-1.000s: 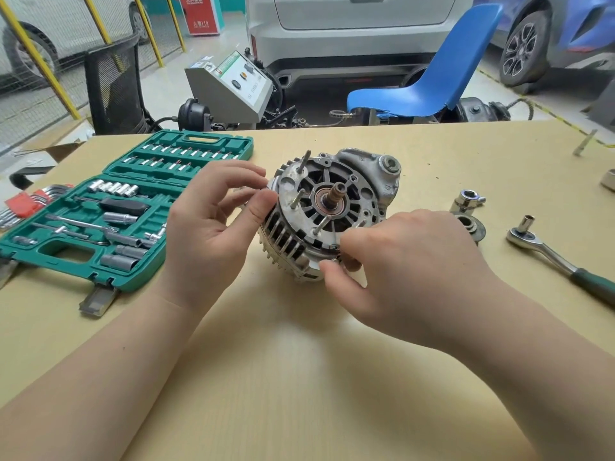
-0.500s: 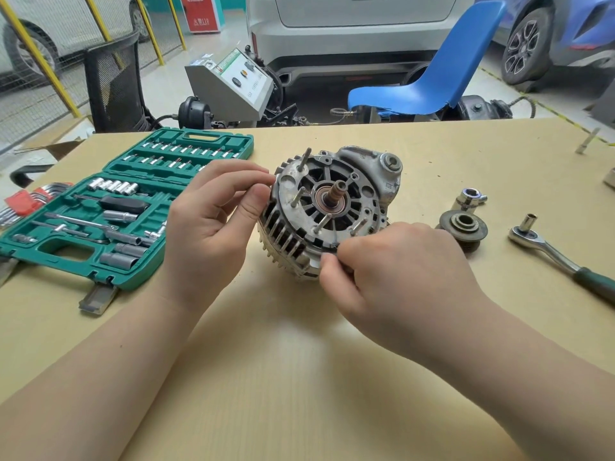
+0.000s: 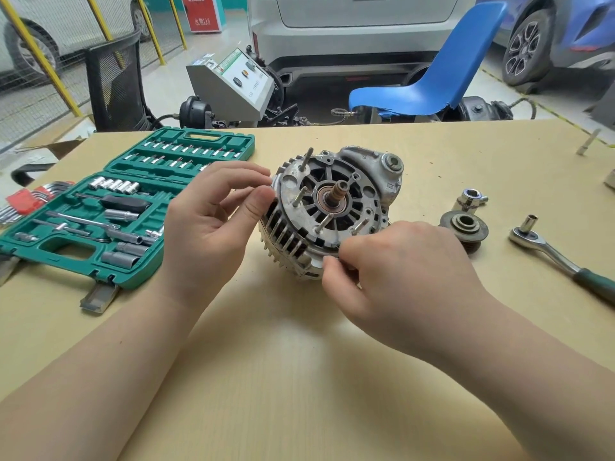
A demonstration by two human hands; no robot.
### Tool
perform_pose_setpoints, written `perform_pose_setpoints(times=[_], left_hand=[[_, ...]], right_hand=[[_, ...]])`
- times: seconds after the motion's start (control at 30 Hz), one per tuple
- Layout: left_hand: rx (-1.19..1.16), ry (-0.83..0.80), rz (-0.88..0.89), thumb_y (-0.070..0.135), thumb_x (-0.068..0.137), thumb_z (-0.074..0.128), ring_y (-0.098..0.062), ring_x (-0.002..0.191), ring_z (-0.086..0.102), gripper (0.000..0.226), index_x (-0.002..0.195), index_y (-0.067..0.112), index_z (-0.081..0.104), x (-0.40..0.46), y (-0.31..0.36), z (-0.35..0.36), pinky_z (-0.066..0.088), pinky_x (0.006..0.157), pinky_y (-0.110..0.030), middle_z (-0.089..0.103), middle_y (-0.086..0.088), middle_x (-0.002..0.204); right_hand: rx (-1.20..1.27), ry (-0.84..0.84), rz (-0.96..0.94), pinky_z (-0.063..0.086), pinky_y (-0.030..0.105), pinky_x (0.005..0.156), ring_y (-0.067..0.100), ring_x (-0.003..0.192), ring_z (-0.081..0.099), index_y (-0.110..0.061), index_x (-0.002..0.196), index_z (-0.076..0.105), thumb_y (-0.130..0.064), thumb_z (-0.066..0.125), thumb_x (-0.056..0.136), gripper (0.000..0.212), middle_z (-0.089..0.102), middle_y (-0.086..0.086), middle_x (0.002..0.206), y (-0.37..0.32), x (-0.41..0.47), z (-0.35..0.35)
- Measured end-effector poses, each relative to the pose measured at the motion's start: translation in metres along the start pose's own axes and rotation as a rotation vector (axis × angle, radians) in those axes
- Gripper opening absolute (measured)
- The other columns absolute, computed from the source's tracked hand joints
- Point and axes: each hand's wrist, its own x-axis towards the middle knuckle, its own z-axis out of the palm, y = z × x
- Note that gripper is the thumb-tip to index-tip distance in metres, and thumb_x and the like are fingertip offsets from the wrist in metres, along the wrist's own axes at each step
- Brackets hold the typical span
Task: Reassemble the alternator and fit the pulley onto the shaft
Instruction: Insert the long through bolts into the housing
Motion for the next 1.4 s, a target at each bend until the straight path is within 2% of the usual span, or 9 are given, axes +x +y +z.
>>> perform_pose_setpoints(times=[0.2, 0.3, 0.4, 0.5, 0.67, 0.87, 1.0, 1.27, 1.4], left_hand=[[0.053, 0.009, 0.028, 0.006, 0.106, 0.065, -0.004, 0.114, 0.067, 0.017, 0.121, 0.009, 0.070, 0.000, -0.004, 0.001, 0.056, 0.095, -0.021, 0.069, -0.008, 0.117], [-0.068, 0.004, -0.061, 0.013, 0.106, 0.065, -0.016, 0.122, 0.067, 0.027, 0.132, 0.018, 0.064, -0.002, -0.006, 0.001, 0.056, 0.106, -0.038, 0.070, -0.004, 0.124], [0.048, 0.000, -0.073, 0.028, 0.107, 0.062, -0.024, 0.126, 0.067, 0.026, 0.131, 0.021, 0.067, -0.001, -0.012, -0.002, 0.053, 0.110, -0.049, 0.071, -0.003, 0.128], [0.121, -0.012, -0.084, 0.034, 0.113, 0.050, -0.020, 0.120, 0.068, 0.033, 0.128, 0.015, 0.072, 0.000, -0.017, -0.005, 0.053, 0.104, -0.040, 0.075, -0.003, 0.123], [0.048, -0.039, -0.155, 0.033, 0.114, 0.046, -0.006, 0.105, 0.070, 0.027, 0.118, 0.039, 0.072, 0.001, -0.017, -0.002, 0.052, 0.092, -0.020, 0.078, 0.018, 0.110], [0.070, -0.035, -0.142, 0.029, 0.114, 0.047, 0.003, 0.096, 0.068, 0.027, 0.113, 0.041, 0.072, 0.003, -0.019, -0.005, 0.049, 0.086, -0.012, 0.077, 0.018, 0.104], [0.106, 0.019, -0.149, 0.030, 0.113, 0.050, -0.010, 0.097, 0.070, 0.029, 0.111, 0.022, 0.077, 0.000, -0.023, -0.012, 0.054, 0.086, -0.026, 0.078, 0.006, 0.104], [-0.164, 0.304, -0.357, 0.051, 0.109, 0.052, -0.023, 0.062, 0.066, 0.047, 0.084, 0.022, 0.079, 0.015, -0.027, -0.039, 0.051, 0.050, -0.028, 0.076, -0.005, 0.079], [-0.130, 0.325, -0.403, 0.046, 0.108, 0.055, -0.022, 0.062, 0.066, 0.043, 0.082, 0.022, 0.079, 0.020, -0.035, -0.048, 0.052, 0.052, -0.026, 0.075, -0.004, 0.076]], right_hand=[[0.281, 0.044, -0.017, 0.026, 0.028, 0.045, 0.016, 0.040, 0.029, -0.014, 0.050, 0.035, -0.051, 0.047, 0.096, 0.060, 0.024, -0.002, 0.040, 0.012, 0.007, -0.011], [0.763, 0.406, 0.159, 0.028, 0.031, 0.045, 0.020, 0.041, 0.035, -0.010, 0.055, 0.055, -0.042, 0.058, 0.097, 0.053, 0.040, 0.003, 0.042, 0.052, 0.020, -0.022], [0.746, 0.616, 0.336, 0.045, 0.045, 0.054, 0.033, 0.054, 0.052, -0.005, 0.069, 0.064, -0.035, 0.057, 0.095, 0.040, 0.056, 0.015, 0.055, 0.091, 0.031, -0.019], [0.467, 0.332, 0.427, 0.052, 0.043, 0.063, 0.033, 0.070, 0.059, -0.014, 0.079, 0.067, -0.038, 0.054, 0.091, 0.030, 0.065, 0.008, 0.068, 0.111, 0.039, 0.001], [0.093, -0.112, 0.361, 0.045, 0.033, 0.069, 0.023, 0.094, 0.059, -0.032, 0.095, 0.075, -0.042, 0.056, 0.091, 0.021, 0.072, -0.008, 0.093, 0.105, 0.039, 0.034], [-0.106, -0.210, 0.265, 0.037, 0.039, 0.081, 0.027, 0.105, 0.055, -0.028, 0.104, 0.074, -0.044, 0.054, 0.095, 0.027, 0.070, -0.001, 0.104, 0.098, 0.048, 0.064], [-0.150, -0.196, 0.300, 0.039, 0.041, 0.086, 0.029, 0.097, 0.060, -0.026, 0.095, 0.072, -0.032, 0.051, 0.094, 0.022, 0.072, 0.000, 0.096, 0.100, 0.054, 0.068], [0.088, -0.215, 0.393, 0.037, 0.046, 0.102, 0.023, 0.114, 0.059, -0.030, 0.120, 0.063, -0.039, 0.061, 0.095, 0.026, 0.069, -0.008, 0.113, 0.112, 0.056, 0.071], [0.055, -0.252, 0.370, 0.035, 0.048, 0.102, 0.024, 0.116, 0.058, -0.033, 0.124, 0.062, -0.039, 0.059, 0.098, 0.026, 0.068, -0.008, 0.115, 0.110, 0.058, 0.075]])
